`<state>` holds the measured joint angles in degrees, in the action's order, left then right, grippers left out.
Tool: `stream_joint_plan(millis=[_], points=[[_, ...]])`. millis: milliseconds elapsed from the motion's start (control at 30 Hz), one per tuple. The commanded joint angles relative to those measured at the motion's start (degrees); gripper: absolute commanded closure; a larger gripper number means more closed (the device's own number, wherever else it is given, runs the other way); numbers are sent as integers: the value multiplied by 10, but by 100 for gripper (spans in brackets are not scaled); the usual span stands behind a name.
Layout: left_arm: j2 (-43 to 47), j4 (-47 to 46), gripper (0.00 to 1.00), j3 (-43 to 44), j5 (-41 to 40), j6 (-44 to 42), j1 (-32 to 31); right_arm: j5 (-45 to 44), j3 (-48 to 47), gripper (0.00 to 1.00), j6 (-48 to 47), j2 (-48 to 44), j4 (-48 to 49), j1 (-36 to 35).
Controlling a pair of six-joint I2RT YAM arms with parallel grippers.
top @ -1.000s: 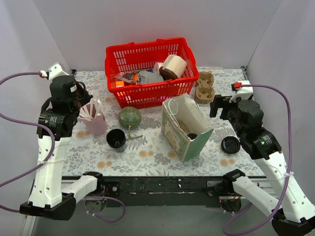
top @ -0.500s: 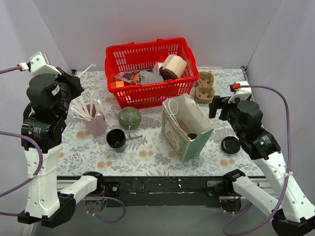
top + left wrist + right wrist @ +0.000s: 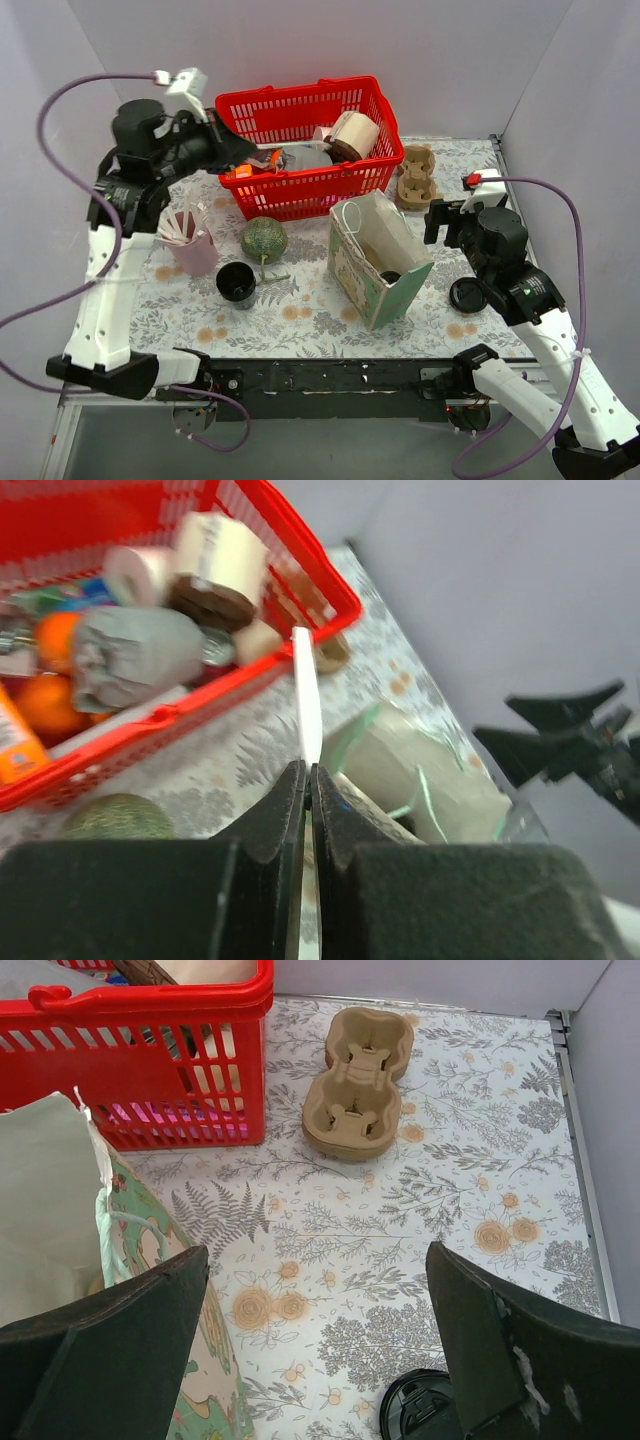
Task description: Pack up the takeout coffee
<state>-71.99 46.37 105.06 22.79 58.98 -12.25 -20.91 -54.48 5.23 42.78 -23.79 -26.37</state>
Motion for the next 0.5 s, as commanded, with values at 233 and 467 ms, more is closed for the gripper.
stream_joint_plan(millis=[233, 467], points=[[-96, 63, 100, 103, -18, -104, -247, -17, 10, 3, -20, 14, 23, 0], [-99, 148, 100, 116, -93, -213, -321, -13, 13, 3, -24, 13, 22, 0]])
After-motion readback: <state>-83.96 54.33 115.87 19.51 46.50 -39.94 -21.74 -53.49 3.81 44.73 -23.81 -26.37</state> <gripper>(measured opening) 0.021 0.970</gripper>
